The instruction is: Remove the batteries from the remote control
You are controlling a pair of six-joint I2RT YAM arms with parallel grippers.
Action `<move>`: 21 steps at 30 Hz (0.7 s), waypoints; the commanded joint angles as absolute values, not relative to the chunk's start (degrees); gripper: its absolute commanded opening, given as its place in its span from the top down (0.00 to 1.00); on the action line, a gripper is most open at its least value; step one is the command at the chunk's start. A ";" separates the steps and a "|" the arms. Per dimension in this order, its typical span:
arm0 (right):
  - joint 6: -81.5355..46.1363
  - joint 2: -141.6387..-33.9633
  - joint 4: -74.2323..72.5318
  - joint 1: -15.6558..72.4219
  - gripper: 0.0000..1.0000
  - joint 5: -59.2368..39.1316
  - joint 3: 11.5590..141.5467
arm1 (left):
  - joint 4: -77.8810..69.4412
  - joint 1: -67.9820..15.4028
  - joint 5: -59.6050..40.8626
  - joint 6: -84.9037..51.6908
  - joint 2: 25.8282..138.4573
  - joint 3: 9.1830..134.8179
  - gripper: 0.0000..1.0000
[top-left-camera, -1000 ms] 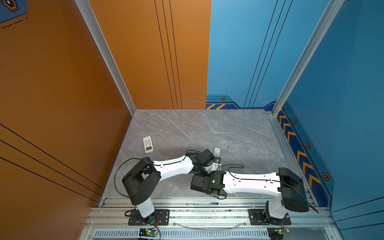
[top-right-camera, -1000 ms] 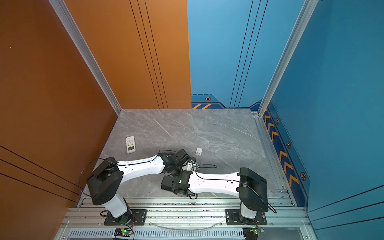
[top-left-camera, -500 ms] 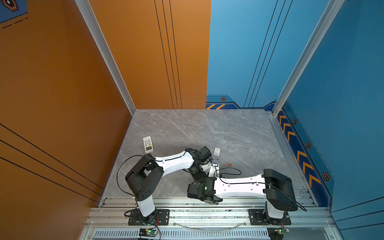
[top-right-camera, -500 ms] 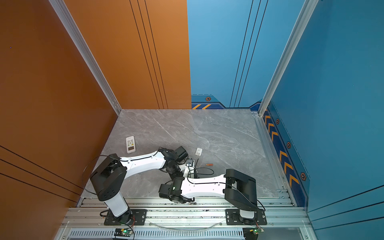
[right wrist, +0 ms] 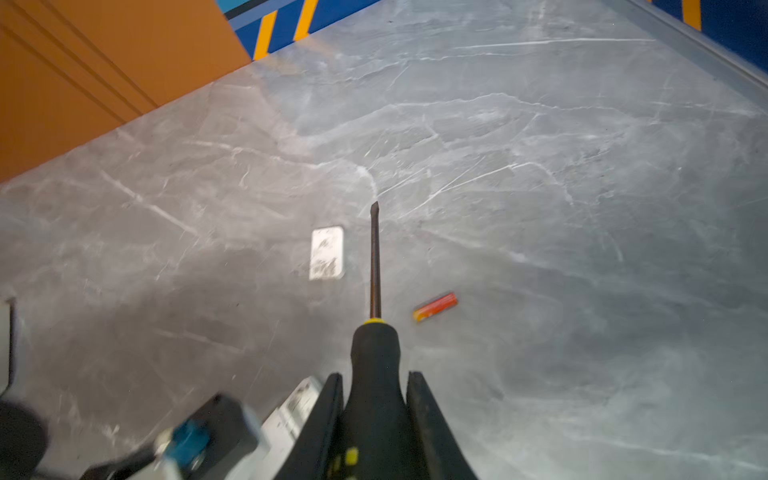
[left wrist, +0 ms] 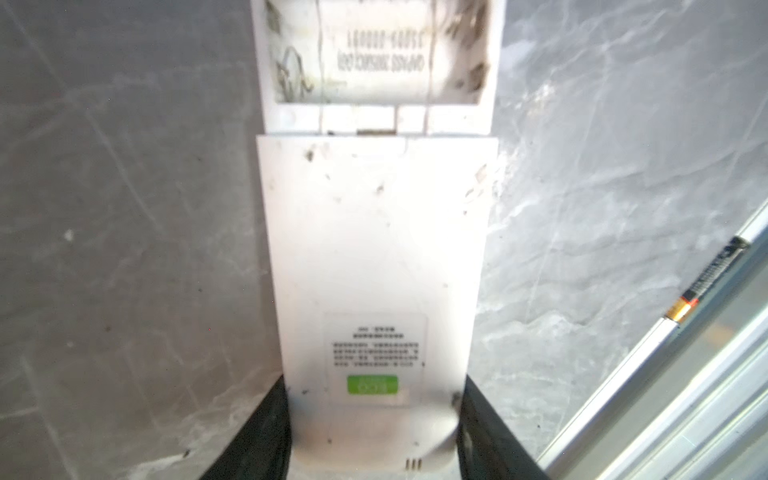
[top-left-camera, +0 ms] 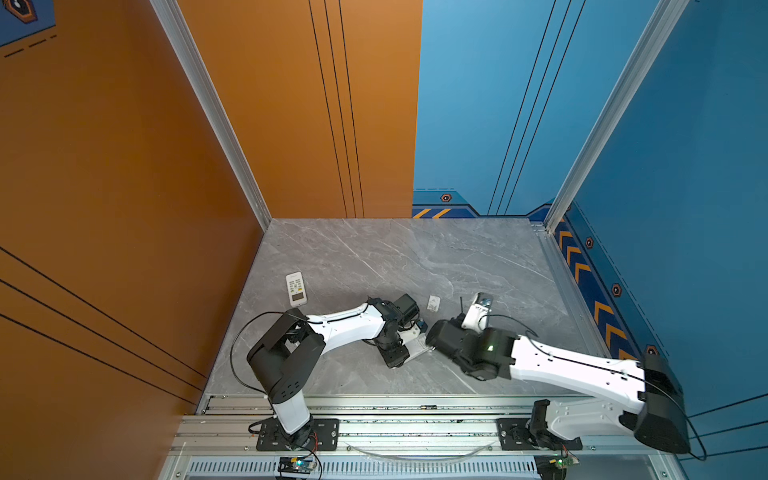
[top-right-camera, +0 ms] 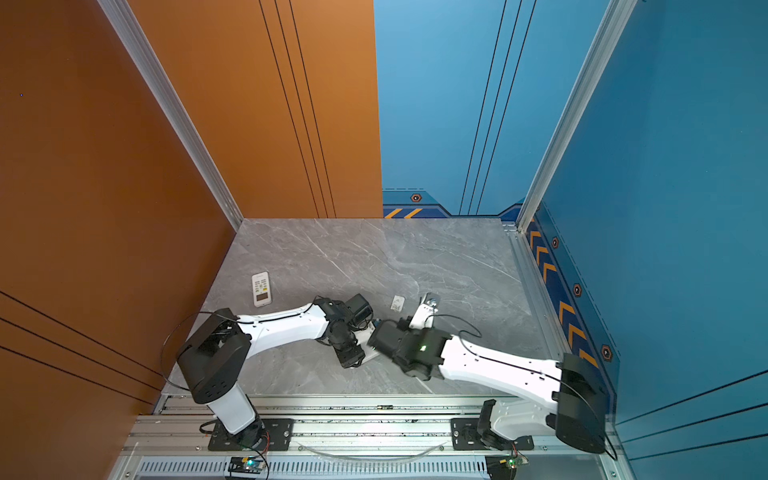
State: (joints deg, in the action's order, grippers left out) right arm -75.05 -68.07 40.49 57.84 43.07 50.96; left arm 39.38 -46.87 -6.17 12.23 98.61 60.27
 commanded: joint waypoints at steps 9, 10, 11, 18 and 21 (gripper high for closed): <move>-58.00 -59.76 18.01 36.11 1.00 17.18 38.54 | 34.19 -45.96 -3.69 10.02 95.79 60.79 0.02; -57.39 -60.67 18.10 34.92 1.00 15.49 39.30 | 34.40 -45.98 -3.58 9.81 95.15 61.21 0.02; -56.69 -61.41 18.10 34.10 1.00 14.09 40.11 | 34.85 -45.87 -4.03 9.41 93.71 61.60 0.02; -52.09 -64.24 15.39 30.39 1.00 2.89 43.42 | 38.54 -43.35 -2.05 2.12 80.24 63.05 0.02; -49.09 -64.38 13.39 29.45 1.00 -2.73 44.11 | 41.44 -38.75 1.16 -7.28 75.05 65.66 0.02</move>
State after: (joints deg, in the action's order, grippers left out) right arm -53.69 -64.20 17.02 30.20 5.08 42.06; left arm 37.39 -42.35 -2.42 1.93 78.76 63.07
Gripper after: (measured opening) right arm 0.265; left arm 0.979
